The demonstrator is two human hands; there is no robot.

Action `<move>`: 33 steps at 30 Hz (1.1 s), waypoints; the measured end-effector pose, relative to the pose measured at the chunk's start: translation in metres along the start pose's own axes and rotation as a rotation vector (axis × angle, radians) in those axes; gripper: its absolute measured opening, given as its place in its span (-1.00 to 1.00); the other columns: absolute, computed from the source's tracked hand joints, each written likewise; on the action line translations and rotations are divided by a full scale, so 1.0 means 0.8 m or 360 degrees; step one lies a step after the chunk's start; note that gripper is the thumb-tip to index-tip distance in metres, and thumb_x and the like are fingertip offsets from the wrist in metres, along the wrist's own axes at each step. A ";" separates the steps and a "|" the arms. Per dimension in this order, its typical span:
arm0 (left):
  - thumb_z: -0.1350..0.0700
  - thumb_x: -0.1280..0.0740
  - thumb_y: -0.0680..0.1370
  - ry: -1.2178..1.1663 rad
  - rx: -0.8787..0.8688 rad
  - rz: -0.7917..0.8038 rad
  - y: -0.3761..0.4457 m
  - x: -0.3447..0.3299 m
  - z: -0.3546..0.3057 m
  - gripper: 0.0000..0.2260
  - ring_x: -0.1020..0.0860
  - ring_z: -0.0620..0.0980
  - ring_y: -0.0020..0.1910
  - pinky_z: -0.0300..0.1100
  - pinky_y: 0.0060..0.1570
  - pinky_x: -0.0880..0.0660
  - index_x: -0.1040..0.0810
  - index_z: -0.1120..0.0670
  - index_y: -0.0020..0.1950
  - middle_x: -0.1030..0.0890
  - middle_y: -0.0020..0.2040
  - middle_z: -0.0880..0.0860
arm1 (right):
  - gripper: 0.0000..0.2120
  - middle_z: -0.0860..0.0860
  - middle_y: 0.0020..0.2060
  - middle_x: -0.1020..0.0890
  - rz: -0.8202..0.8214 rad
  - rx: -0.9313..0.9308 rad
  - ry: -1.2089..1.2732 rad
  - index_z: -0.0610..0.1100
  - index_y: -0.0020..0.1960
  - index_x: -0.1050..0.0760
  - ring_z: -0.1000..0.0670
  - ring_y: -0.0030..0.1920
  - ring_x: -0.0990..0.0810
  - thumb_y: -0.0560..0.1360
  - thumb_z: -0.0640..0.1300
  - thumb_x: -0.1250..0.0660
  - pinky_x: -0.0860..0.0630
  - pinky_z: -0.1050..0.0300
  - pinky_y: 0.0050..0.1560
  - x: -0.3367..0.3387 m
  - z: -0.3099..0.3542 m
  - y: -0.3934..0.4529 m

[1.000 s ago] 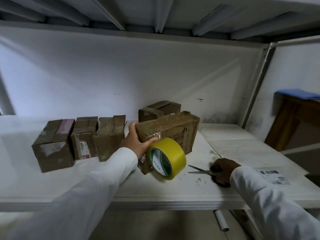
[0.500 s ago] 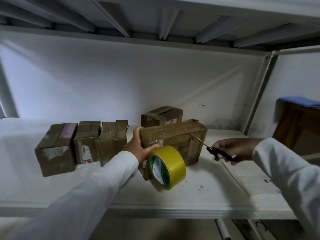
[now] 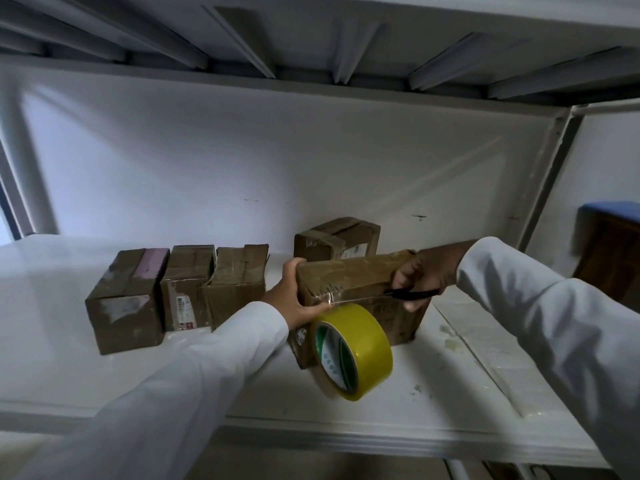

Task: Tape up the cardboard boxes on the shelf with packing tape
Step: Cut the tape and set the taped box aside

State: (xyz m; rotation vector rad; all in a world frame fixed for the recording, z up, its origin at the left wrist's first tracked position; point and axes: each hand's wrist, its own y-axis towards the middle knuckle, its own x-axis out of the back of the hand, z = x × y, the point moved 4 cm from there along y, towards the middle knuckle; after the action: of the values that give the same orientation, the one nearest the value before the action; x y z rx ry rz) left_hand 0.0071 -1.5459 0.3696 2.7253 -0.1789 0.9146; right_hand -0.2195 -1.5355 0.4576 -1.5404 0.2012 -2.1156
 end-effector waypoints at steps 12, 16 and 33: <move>0.05 -0.51 0.39 -0.0047 0.0002 -0.0009 0.007 0.000 0.004 -0.19 -0.49 0.09 0.24 -0.07 0.25 -0.44 -0.05 -0.03 0.46 -0.41 0.34 0.09 | -0.87 0.26 -0.43 -0.58 -0.0243 0.0081 -0.0076 0.10 -0.31 -0.60 0.20 -0.24 -0.49 0.27 -0.01 -0.56 -0.36 0.27 -0.03 0.006 0.008 0.004; 0.03 -0.50 0.40 -0.0039 0.0019 -0.0003 0.008 0.000 0.004 -0.20 -0.49 0.11 0.24 -0.07 0.24 -0.44 -0.05 -0.04 0.45 -0.42 0.34 0.09 | -0.84 0.14 -0.23 -0.52 -0.0008 -0.0117 0.0032 0.08 -0.10 -0.51 0.19 -0.21 -0.46 0.41 -0.10 -0.47 -0.44 0.35 -0.21 0.002 -0.009 -0.021; -0.15 -0.49 0.37 -0.0088 0.0169 -0.0280 -0.010 -0.010 -0.003 -0.20 -0.47 0.12 0.26 -0.05 0.25 -0.42 -0.08 -0.07 0.45 -0.41 0.35 0.04 | -0.22 -0.11 0.47 -0.17 -0.0156 -0.0816 -0.0584 0.00 0.46 -0.21 -0.20 0.38 -0.34 0.35 0.09 -0.49 -0.37 0.05 0.33 -0.087 -0.095 0.007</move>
State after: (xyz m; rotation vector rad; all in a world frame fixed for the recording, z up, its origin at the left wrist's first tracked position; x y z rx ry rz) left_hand 0.0010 -1.5375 0.3647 2.8103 0.1009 0.8219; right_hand -0.2721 -1.5203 0.3704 -2.2417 0.5798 -1.8931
